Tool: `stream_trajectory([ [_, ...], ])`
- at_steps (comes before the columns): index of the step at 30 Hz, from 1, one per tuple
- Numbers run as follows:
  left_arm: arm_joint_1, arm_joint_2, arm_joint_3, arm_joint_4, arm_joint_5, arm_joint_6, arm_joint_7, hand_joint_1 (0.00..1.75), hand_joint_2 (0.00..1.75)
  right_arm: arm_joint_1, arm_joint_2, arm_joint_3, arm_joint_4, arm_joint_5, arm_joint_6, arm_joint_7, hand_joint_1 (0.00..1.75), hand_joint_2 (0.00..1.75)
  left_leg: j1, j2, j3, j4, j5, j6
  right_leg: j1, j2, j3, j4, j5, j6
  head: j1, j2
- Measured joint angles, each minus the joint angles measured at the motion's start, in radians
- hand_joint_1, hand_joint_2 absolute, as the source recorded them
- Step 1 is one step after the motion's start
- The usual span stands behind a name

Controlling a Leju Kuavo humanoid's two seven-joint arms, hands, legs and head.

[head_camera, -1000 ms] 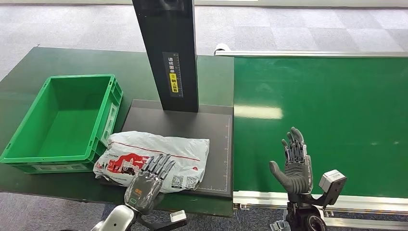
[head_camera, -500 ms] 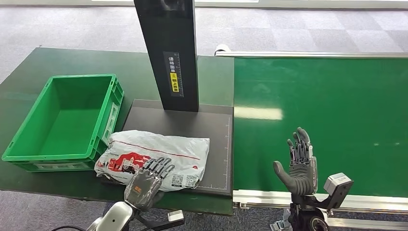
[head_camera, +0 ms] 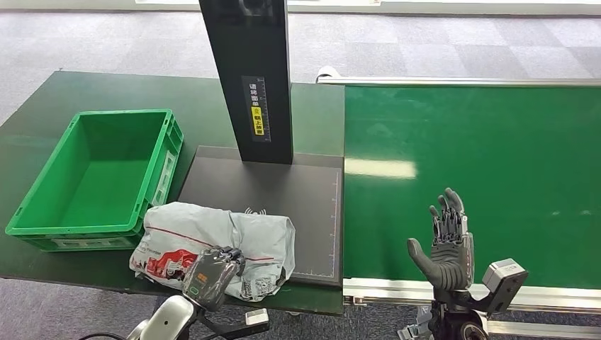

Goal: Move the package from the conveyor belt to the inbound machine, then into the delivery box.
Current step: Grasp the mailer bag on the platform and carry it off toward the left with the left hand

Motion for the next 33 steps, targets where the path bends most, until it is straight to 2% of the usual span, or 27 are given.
stream_trajectory([
  [4, -0.011, 0.001, 0.002, -0.008, 0.029, 0.035, -0.023, 1.75, 1.75, 0.008, 0.000, -0.001, -0.006, 0.000, -0.004, 0.000, 0.00, 1.75, 0.000, -0.001, 0.000, 0.000, 0.001, 0.000, 0.000, 0.000, 0.000, 0.000, 0.000, 0.000, 0.000, 0.000],
  [8, -0.062, 0.015, 0.010, -0.068, 0.042, 0.108, -0.038, 1.75, 1.75, 0.018, 0.000, -0.002, -0.011, -0.005, -0.014, 0.000, 0.00, 1.75, 0.000, -0.001, -0.001, 0.000, 0.001, 0.000, 0.000, 0.000, 0.000, 0.000, 0.001, -0.001, 0.000, 0.000],
  [12, -0.098, 0.035, 0.020, -0.141, 0.057, 0.116, -0.046, 1.75, 1.75, 0.024, 0.000, -0.004, -0.014, -0.006, -0.020, 0.000, 0.00, 1.75, 0.000, 0.000, -0.001, 0.000, 0.000, -0.001, 0.000, 0.000, -0.001, 0.001, 0.001, -0.001, 0.000, 0.000],
  [17, -0.105, 0.045, 0.025, -0.175, 0.058, 0.126, -0.047, 1.75, 1.75, 0.025, 0.000, -0.004, -0.015, -0.006, -0.021, 0.000, 0.00, 1.75, 0.000, 0.000, -0.002, 0.000, -0.001, -0.001, 0.000, 0.000, -0.002, 0.001, -0.001, 0.000, 0.000, 0.000],
  [22, -0.126, 0.078, 0.039, -0.232, 0.080, 0.214, -0.049, 1.74, 1.75, 0.026, 0.000, -0.004, -0.015, -0.009, -0.033, -0.002, 0.00, 1.75, 0.000, 0.000, -0.004, 0.000, -0.001, -0.001, 0.001, 0.000, -0.004, 0.001, -0.001, 0.000, 0.000, 0.000],
  [28, -0.214, 0.159, 0.144, -0.382, 0.206, 0.271, -0.093, 1.52, 1.75, 0.041, -0.003, -0.003, -0.015, -0.028, -0.062, -0.020, 0.00, 1.75, 0.001, 0.000, -0.005, 0.000, -0.001, -0.001, 0.001, 0.000, -0.005, 0.001, -0.001, 0.000, 0.000, 0.000],
  [33, -0.275, 0.210, 0.272, -0.422, 0.308, 0.275, -0.126, 1.37, 1.75, 0.046, -0.017, 0.010, -0.013, -0.053, -0.078, -0.029, 0.00, 1.75, 0.001, 0.001, -0.005, 0.000, -0.001, -0.001, 0.001, 0.000, -0.005, 0.001, -0.001, 0.000, 0.000, 0.000],
])
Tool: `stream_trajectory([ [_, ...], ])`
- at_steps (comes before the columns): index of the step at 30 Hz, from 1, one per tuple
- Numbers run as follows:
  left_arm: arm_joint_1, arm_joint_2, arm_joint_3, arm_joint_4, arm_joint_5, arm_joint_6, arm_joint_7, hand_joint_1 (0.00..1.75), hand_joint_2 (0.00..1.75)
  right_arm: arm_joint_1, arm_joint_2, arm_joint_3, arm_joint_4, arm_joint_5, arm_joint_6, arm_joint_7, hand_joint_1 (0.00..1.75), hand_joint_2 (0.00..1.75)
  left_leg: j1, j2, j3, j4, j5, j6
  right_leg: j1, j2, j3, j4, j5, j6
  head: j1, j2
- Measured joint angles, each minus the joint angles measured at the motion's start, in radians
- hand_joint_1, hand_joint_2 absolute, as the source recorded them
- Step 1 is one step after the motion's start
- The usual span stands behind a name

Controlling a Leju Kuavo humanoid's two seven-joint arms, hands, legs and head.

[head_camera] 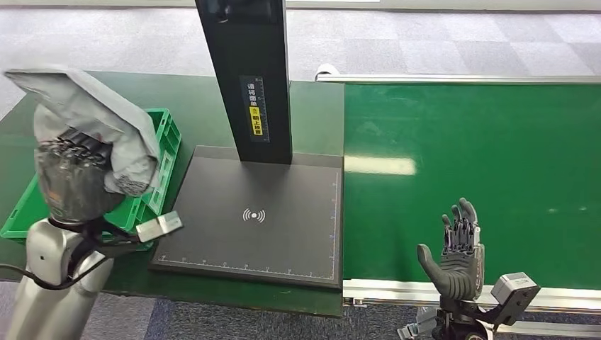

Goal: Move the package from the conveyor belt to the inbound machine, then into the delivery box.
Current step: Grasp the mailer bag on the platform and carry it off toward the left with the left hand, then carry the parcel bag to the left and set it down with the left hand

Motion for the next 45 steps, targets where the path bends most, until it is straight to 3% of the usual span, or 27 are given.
stream_trajectory([
  [8, -0.041, 0.059, 0.276, 0.076, 0.188, 0.045, -0.113, 1.41, 1.75, -0.003, -0.019, 0.060, 0.011, -0.029, -0.031, -0.007, 0.00, 1.75, 0.000, 0.001, -0.001, 0.000, 0.000, 0.000, 0.000, 0.001, -0.002, 0.000, 0.000, 0.000, 0.000, 0.000],
  [13, -0.068, 0.087, 0.392, 0.116, 0.232, 0.046, -0.147, 1.41, 1.75, -0.013, -0.019, 0.084, 0.013, -0.031, -0.040, -0.004, 0.00, 1.75, 0.000, 0.001, -0.001, 0.000, 0.000, 0.000, 0.000, 0.001, -0.002, 0.000, 0.000, -0.001, 0.000, 0.000],
  [31, -0.097, 0.110, 0.453, 0.167, 0.184, 0.041, -0.126, 1.38, 1.75, -0.026, -0.019, 0.099, 0.018, -0.037, -0.042, 0.002, 0.00, 1.75, 0.000, 0.000, -0.002, 0.000, 0.000, 0.000, 0.000, 0.001, -0.003, 0.000, 0.000, -0.001, 0.000, 0.000],
  [36, -0.113, 0.131, 0.457, 0.282, -0.060, 0.045, -0.047, 1.07, 1.75, -0.039, -0.019, 0.104, 0.026, -0.034, -0.043, 0.009, 0.00, 1.75, 0.000, 0.001, -0.002, 0.000, 0.000, 0.000, 0.000, 0.001, -0.003, 0.000, 0.000, -0.001, 0.000, 0.000],
  [40, -0.106, 0.127, 0.468, 0.349, -0.164, 0.028, -0.018, 0.00, 1.75, -0.040, -0.020, 0.110, 0.027, -0.028, -0.044, 0.008, 0.00, 1.75, 0.000, 0.001, -0.002, 0.000, 0.000, 0.000, 0.000, 0.001, -0.003, 0.001, 0.000, -0.001, 0.000, 0.000],
  [43, -0.104, 0.126, 0.468, 0.359, -0.188, -0.043, 0.004, 0.00, 1.75, -0.038, -0.025, 0.117, 0.027, -0.035, -0.051, 0.003, 0.00, 1.75, 0.000, 0.000, -0.002, 0.000, 0.000, 0.000, 0.000, 0.001, -0.005, 0.000, -0.001, -0.001, 0.000, 0.000],
  [45, -0.120, 0.116, 0.449, 0.412, -0.243, -0.022, 0.036, 0.00, 1.75, -0.035, -0.027, 0.119, 0.026, -0.033, -0.053, 0.006, 0.00, 1.75, -0.001, -0.001, -0.003, 0.000, 0.000, 0.000, -0.001, 0.000, -0.005, 0.000, -0.001, 0.000, 0.000, 0.000],
])
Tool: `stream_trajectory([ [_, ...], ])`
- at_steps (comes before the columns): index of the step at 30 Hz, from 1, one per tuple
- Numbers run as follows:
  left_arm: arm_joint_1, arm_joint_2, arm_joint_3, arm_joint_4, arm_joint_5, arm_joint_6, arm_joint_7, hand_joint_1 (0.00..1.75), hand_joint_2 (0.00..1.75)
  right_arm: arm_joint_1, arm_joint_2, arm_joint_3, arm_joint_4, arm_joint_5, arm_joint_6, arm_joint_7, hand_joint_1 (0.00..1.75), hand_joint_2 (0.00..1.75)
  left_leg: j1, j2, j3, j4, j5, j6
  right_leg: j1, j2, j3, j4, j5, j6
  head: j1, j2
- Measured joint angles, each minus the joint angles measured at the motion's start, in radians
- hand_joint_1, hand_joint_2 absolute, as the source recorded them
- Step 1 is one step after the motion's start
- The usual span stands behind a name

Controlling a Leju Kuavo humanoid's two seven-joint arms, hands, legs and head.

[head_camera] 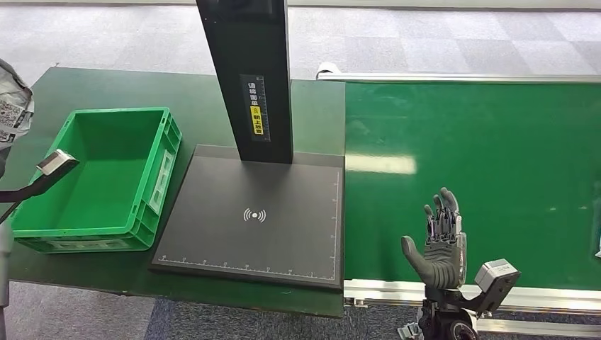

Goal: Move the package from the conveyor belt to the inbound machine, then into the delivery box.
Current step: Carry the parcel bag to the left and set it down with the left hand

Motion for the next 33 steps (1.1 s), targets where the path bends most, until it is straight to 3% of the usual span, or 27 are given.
stream_trajectory([
  [3, -0.012, -0.021, -0.051, 0.096, -0.076, 0.035, 0.070, 0.00, 1.75, 0.007, 0.002, -0.001, -0.006, 0.012, 0.002, 0.003, 0.00, 1.75, 0.000, 0.001, 0.000, 0.000, 0.000, 0.000, 0.000, 0.001, 0.001, 0.000, 0.000, 0.000, 0.000, 0.000],
  [7, -0.017, -0.032, -0.101, 0.163, -0.084, 0.015, 0.117, 0.00, 1.75, 0.022, 0.001, -0.004, -0.015, 0.023, 0.006, 0.004, 0.00, 1.75, 0.000, 0.003, 0.000, 0.000, 0.000, 0.000, 0.000, 0.003, 0.000, 0.000, 0.001, 0.000, 0.000, 0.000],
  [20, -0.055, -0.036, -0.188, 0.259, 0.053, -0.053, 0.090, 0.00, 1.75, 0.050, 0.002, -0.012, -0.038, 0.047, 0.013, 0.002, 0.00, 1.75, 0.000, 0.003, 0.000, 0.000, 0.000, 0.000, 0.000, 0.003, -0.001, 0.000, 0.001, 0.000, 0.000, 0.000],
  [23, -0.057, -0.053, -0.205, 0.215, 0.258, -0.067, -0.018, 0.00, 1.75, 0.044, 0.001, -0.018, -0.041, 0.047, 0.009, 0.009, 0.00, 1.75, 0.000, 0.002, 0.000, 0.000, 0.000, 0.000, 0.000, 0.003, -0.001, 0.000, 0.001, 0.000, 0.000, 0.000],
  [26, -0.055, -0.090, -0.230, 0.121, 0.573, -0.160, -0.134, 0.00, 1.75, 0.038, 0.001, -0.026, -0.042, 0.042, 0.002, 0.015, 0.00, 1.75, 0.000, 0.002, 0.000, 0.000, 0.000, 0.000, 0.000, 0.003, 0.000, 0.000, 0.001, 0.000, 0.000, 0.000],
  [30, 0.003, -0.151, -0.268, -0.049, 1.071, -0.439, -0.247, 0.00, 1.75, 0.045, 0.000, -0.032, -0.042, 0.033, 0.001, 0.013, 0.00, 1.75, 0.000, 0.004, 0.000, 0.000, -0.001, 0.000, -0.001, 0.004, 0.000, 0.000, 0.001, 0.000, 0.000, 0.000],
  [33, 0.085, -0.198, -0.301, -0.158, 1.296, -0.630, -0.284, 0.00, 1.75, 0.054, 0.000, -0.033, -0.042, 0.034, 0.008, 0.007, 0.00, 1.75, 0.000, 0.004, 0.000, 0.000, -0.002, 0.000, -0.001, 0.004, -0.001, 0.000, 0.000, 0.000, 0.000, 0.000],
])
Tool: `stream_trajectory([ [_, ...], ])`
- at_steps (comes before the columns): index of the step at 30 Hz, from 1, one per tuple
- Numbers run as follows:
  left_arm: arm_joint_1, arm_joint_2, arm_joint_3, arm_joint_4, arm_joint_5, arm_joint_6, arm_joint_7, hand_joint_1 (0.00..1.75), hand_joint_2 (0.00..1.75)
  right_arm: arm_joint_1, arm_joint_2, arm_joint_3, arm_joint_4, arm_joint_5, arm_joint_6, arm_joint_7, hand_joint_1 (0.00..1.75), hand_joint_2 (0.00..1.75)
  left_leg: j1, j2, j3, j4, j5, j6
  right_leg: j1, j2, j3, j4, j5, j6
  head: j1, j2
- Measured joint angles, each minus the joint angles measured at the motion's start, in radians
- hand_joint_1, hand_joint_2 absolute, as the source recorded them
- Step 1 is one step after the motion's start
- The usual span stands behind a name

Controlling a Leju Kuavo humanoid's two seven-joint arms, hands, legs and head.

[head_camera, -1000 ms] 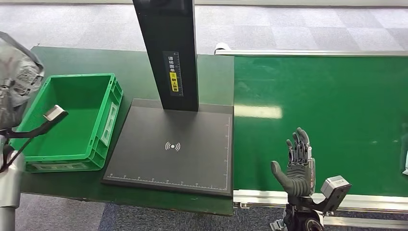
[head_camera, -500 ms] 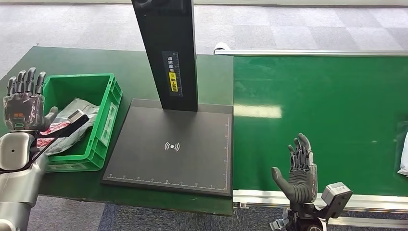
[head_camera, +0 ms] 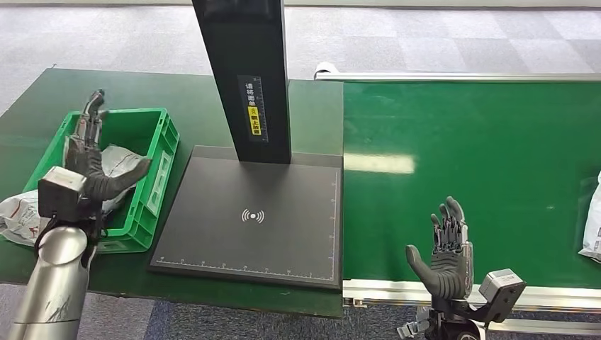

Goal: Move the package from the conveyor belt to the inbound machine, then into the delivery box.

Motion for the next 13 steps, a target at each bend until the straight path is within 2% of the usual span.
stream_trajectory([
  [2, 0.060, -0.033, -0.029, -0.046, 0.057, -0.077, -0.014, 0.00, 1.75, 0.004, 0.000, 0.001, 0.000, 0.010, 0.005, -0.002, 0.00, 1.75, 0.000, 0.000, 0.000, 0.000, -0.001, 0.000, 0.000, 0.000, 0.000, 0.000, 0.000, 0.000, 0.000, 0.000],
  [6, 0.160, -0.118, -0.114, -0.049, 0.069, -0.134, -0.028, 0.00, 1.75, -0.001, 0.002, 0.022, 0.011, 0.028, 0.018, 0.000, 0.00, 1.75, 0.000, -0.001, 0.000, 0.000, -0.001, 0.000, 0.000, 0.000, 0.000, 0.000, -0.001, 0.000, 0.000, 0.000],
  [12, 0.236, -0.262, -0.228, 0.140, 0.103, -0.141, -0.030, 0.00, 1.75, -0.014, 0.012, 0.093, 0.061, 0.022, 0.054, 0.013, 0.00, 1.75, 0.000, -0.001, 0.001, 0.000, -0.001, 0.000, 0.000, 0.000, 0.002, 0.000, -0.001, 0.000, 0.000, 0.000],
  [13, 0.242, -0.273, -0.234, 0.160, 0.106, -0.139, -0.033, 0.00, 1.75, -0.014, 0.014, 0.100, 0.066, 0.021, 0.055, 0.014, 0.00, 1.75, 0.000, -0.001, 0.001, 0.000, -0.001, 0.000, 0.000, 0.000, 0.002, 0.000, -0.001, 0.000, 0.000, 0.000],
])
